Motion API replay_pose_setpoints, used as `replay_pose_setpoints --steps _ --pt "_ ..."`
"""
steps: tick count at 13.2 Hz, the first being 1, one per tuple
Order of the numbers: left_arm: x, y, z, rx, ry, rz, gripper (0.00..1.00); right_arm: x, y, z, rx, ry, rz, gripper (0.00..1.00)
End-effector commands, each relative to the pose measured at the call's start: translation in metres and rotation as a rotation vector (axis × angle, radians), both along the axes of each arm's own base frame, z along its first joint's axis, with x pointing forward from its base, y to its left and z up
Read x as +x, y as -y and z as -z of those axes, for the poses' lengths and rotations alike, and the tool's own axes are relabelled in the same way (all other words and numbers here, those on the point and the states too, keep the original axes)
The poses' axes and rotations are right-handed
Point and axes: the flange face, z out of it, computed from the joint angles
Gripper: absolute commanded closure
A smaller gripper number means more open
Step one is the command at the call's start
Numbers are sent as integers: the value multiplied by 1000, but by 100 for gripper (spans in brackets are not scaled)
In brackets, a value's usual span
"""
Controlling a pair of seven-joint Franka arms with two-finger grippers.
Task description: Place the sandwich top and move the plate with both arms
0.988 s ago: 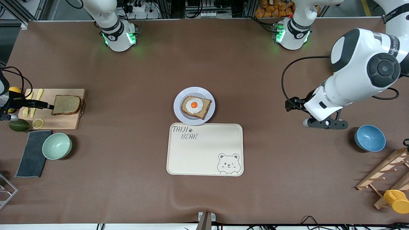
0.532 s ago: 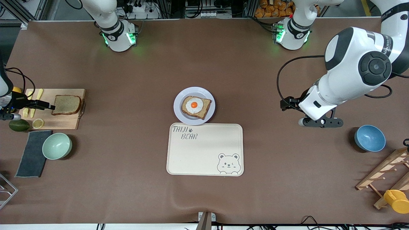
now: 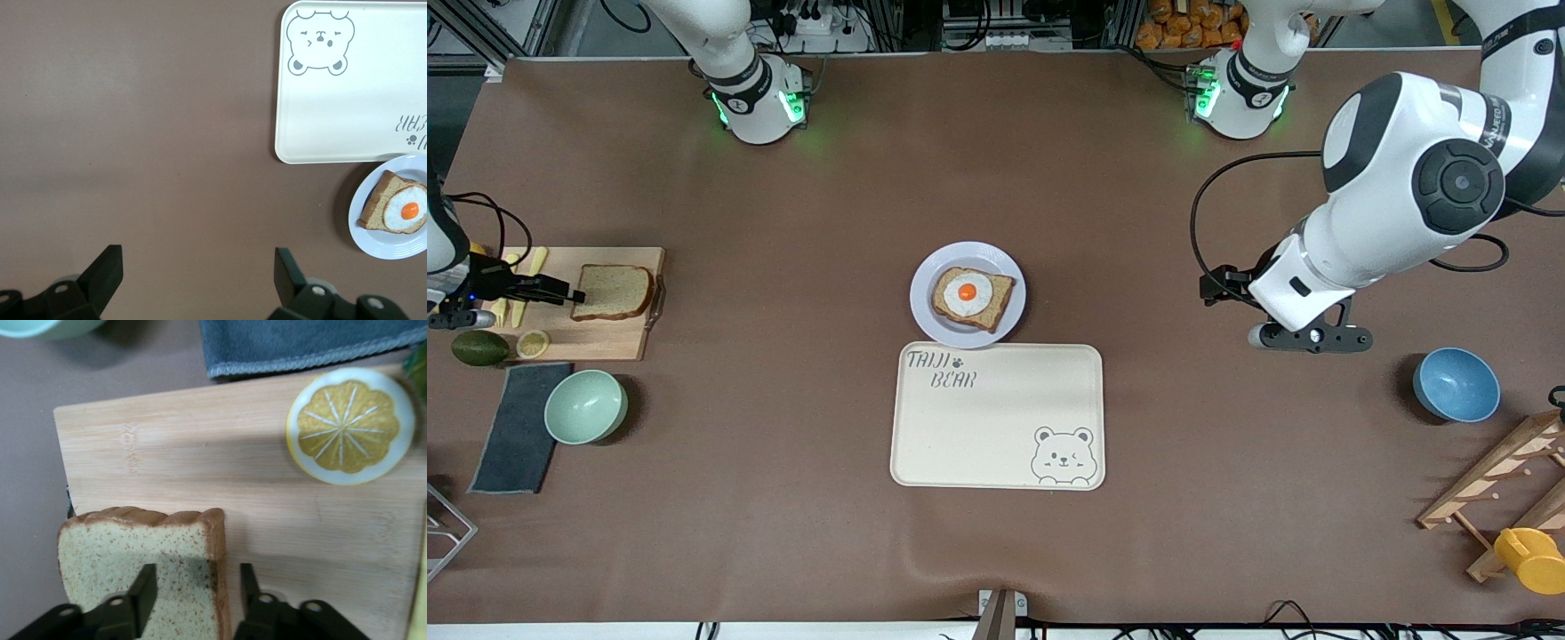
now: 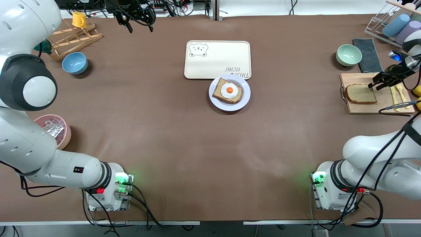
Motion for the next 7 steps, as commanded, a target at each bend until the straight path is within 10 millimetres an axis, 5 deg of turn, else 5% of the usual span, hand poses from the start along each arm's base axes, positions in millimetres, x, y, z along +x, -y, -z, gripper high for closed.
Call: replay_pose_setpoints --steps 1,3,7 --pt "0 6 2 -21 3 -16 0 -6 2 2 19 21 5 50" --pt "1 12 5 -27 8 -9 0 -8 3 8 24 21 -4 50" --pt "4 20 13 -76 1 -14 0 -13 6 19 37 44 -20 67"
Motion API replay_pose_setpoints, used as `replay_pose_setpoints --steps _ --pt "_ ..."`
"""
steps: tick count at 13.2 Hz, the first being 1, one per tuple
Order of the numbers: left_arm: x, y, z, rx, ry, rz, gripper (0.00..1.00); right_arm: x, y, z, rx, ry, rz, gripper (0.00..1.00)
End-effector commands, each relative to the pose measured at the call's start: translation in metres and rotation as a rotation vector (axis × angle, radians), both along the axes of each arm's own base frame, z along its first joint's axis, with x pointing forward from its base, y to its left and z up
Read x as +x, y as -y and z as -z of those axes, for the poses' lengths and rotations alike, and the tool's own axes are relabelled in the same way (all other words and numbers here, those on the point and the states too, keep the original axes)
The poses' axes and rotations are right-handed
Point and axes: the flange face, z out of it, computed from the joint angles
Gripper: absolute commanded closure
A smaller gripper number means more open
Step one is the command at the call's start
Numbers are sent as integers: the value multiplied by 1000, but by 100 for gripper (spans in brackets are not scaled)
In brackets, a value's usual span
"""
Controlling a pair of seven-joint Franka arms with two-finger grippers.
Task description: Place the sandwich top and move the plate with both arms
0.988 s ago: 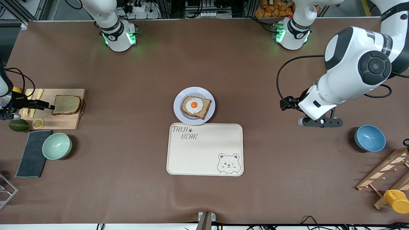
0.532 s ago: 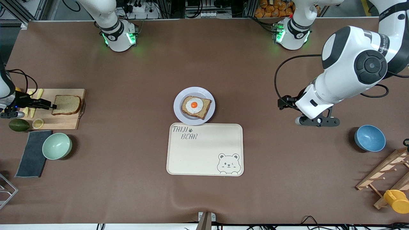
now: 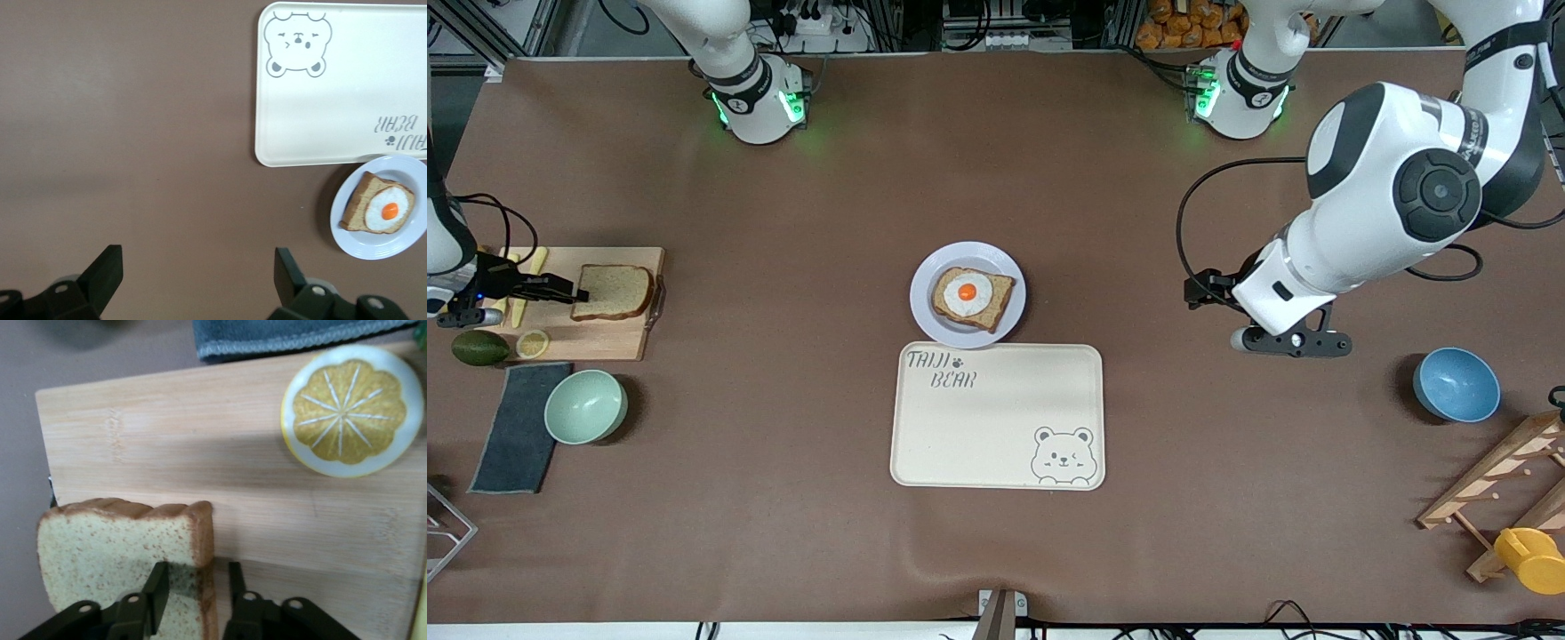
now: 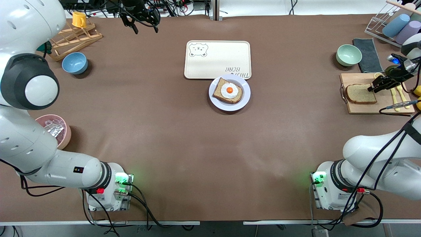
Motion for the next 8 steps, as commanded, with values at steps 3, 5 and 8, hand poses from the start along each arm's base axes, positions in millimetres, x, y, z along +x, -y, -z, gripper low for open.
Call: replay_pose_setpoints --steps 3,5,8 --pt "-2 7 7 -25 -11 -8 0 -4 -2 5 25 27 2 82" --pt "-3 5 10 -23 -17 -3 0 -4 -2 6 27 26 3 100" --pt "-4 5 14 -20 -24 -2 0 -4 0 4 31 29 -5 100"
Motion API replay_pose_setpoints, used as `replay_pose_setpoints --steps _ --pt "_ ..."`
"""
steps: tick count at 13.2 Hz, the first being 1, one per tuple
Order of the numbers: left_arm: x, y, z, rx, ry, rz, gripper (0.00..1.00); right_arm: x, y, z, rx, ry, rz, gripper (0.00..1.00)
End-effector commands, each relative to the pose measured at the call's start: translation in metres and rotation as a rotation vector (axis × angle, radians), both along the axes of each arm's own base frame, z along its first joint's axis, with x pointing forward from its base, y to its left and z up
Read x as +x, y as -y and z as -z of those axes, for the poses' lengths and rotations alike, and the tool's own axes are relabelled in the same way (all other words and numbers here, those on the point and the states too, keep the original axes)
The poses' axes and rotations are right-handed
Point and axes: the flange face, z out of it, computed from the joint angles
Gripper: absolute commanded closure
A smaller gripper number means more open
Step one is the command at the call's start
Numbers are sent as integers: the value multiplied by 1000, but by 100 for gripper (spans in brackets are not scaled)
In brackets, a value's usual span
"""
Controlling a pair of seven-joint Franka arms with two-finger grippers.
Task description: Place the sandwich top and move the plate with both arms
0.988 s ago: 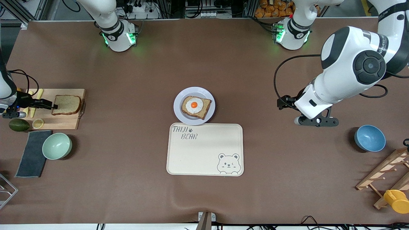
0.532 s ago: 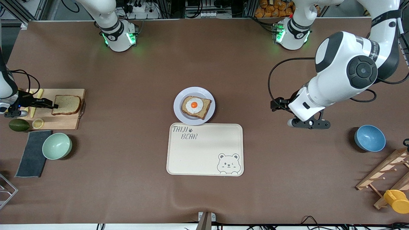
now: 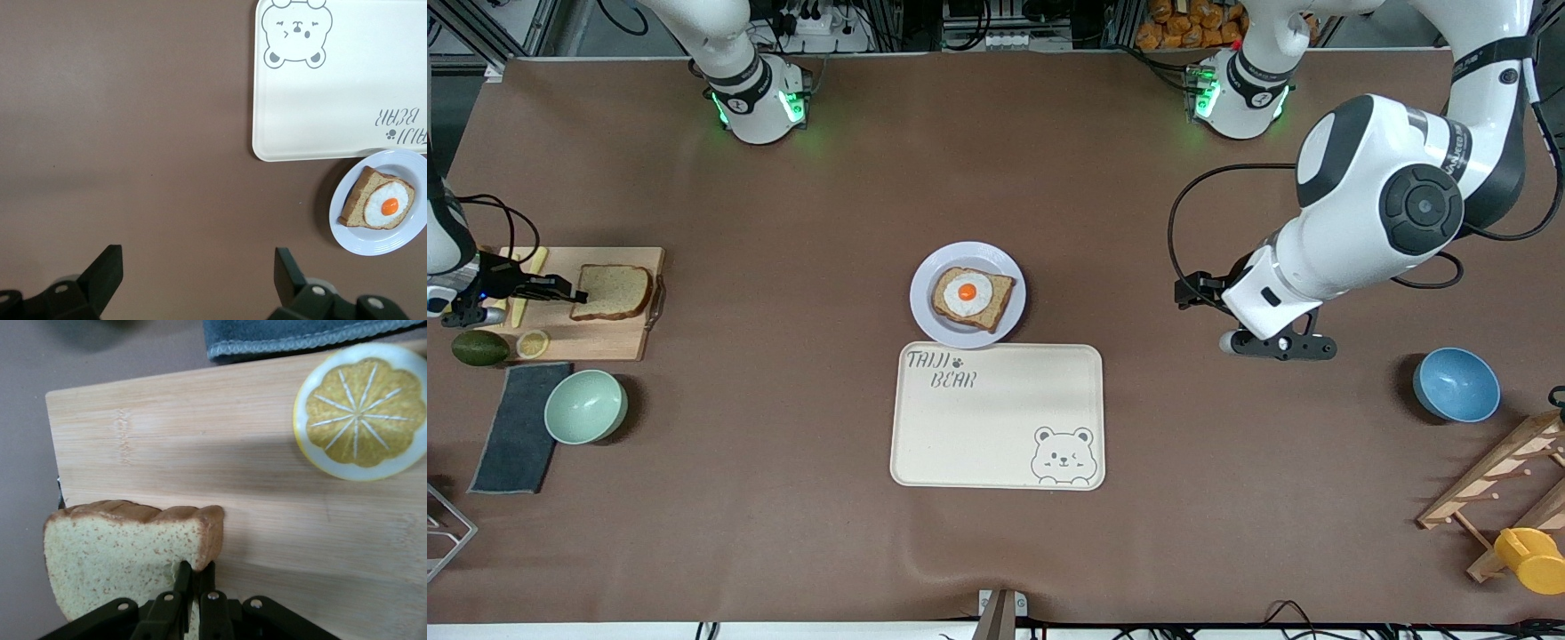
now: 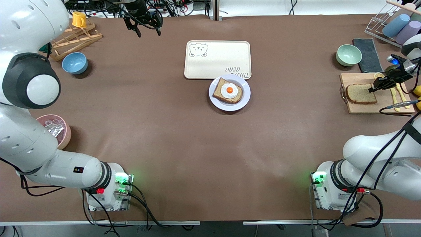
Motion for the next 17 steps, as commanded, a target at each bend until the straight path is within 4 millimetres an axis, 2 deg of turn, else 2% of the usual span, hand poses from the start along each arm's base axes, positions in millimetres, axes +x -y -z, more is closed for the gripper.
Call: replay_pose_setpoints --steps 1,4,7,11,14,17 --pt "-2 2 2 -21 -2 -7 0 -3 1 2 17 21 -9 100" --pt "-2 0 1 -37 -9 -12 0 8 0 -12 17 34 -19 100" --pt "0 0 -1 -57 -8 -22 0 33 -10 -38 78 20 -47 100" --pt "0 -5 -2 -57 -9 -29 0 45 -18 -54 158 29 -36 100" --pt "-1 -7 -2 -52 -12 -29 0 71 -57 -66 188 32 -38 100" --pt "-1 -8 -3 -52 -12 -30 0 116 -112 -102 143 32 -50 100"
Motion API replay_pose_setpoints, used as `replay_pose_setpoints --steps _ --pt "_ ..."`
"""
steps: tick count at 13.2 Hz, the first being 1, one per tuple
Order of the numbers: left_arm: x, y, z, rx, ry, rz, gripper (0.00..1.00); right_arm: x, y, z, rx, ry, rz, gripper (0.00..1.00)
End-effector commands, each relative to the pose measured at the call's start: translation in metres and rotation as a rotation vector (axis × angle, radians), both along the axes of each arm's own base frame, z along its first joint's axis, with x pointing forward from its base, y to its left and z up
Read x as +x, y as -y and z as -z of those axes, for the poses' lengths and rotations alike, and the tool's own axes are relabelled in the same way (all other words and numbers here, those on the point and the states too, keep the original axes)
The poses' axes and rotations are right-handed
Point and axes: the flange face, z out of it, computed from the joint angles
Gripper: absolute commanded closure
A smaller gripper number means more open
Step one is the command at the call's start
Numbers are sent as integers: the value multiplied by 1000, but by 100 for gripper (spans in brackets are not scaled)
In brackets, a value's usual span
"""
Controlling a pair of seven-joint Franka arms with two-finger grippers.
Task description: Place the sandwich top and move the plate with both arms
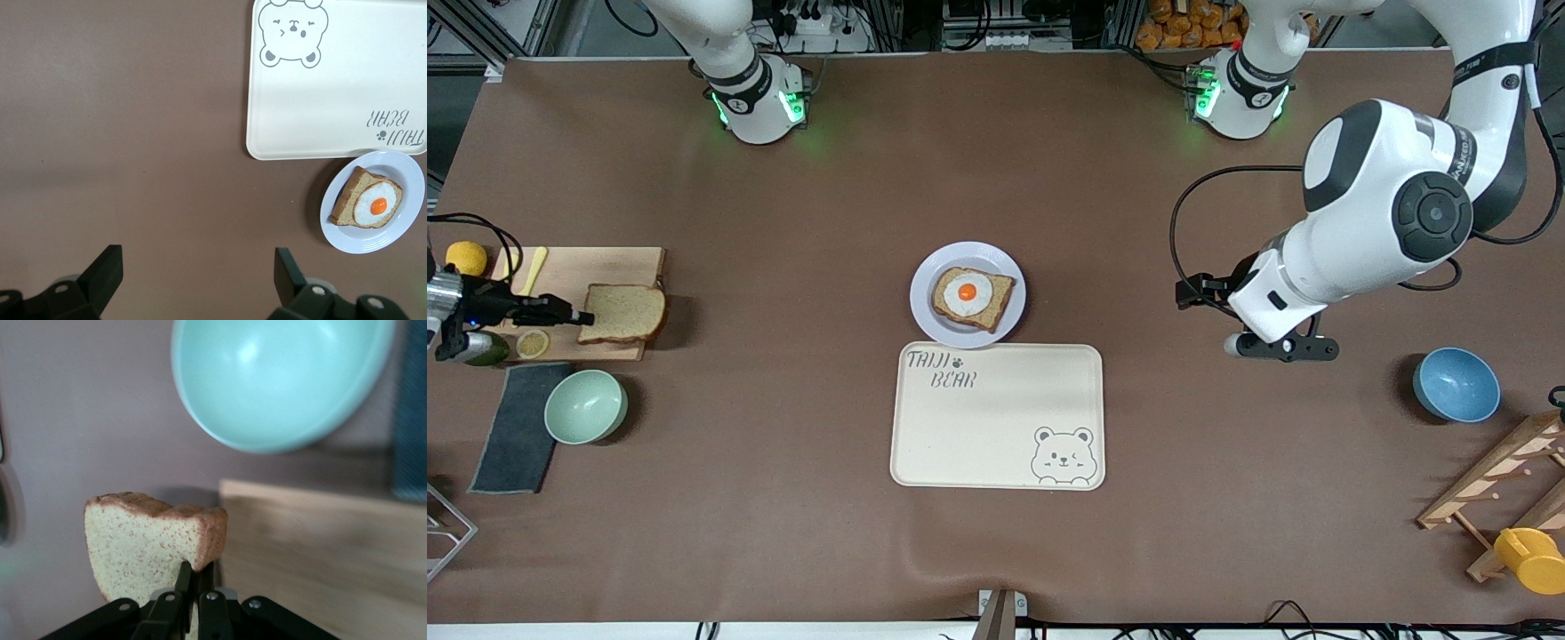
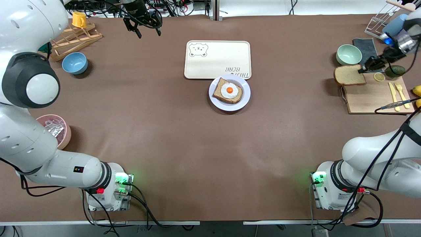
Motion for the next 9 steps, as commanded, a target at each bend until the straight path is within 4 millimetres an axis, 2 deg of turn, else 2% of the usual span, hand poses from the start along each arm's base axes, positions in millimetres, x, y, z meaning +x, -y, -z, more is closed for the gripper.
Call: replay_pose_setpoints --steps 1,3,5,7,9 --pt "-3 -3 -5 -18 3 -6 0 37 -57 -45 -33 6 1 100" --pt "-3 -4 -6 -18 2 -7 0 56 -108 -72 -59 -8 17 100" --pt "-2 -11 -7 -17 0 -17 0 68 -158 -89 -75 -24 16 100" --pt "-2 -11 -6 -17 -1 -15 0 74 -192 -92 -79 -45 23 100" --pt "-2 -11 -6 -17 -1 -15 0 79 -237 -96 -46 -70 42 100"
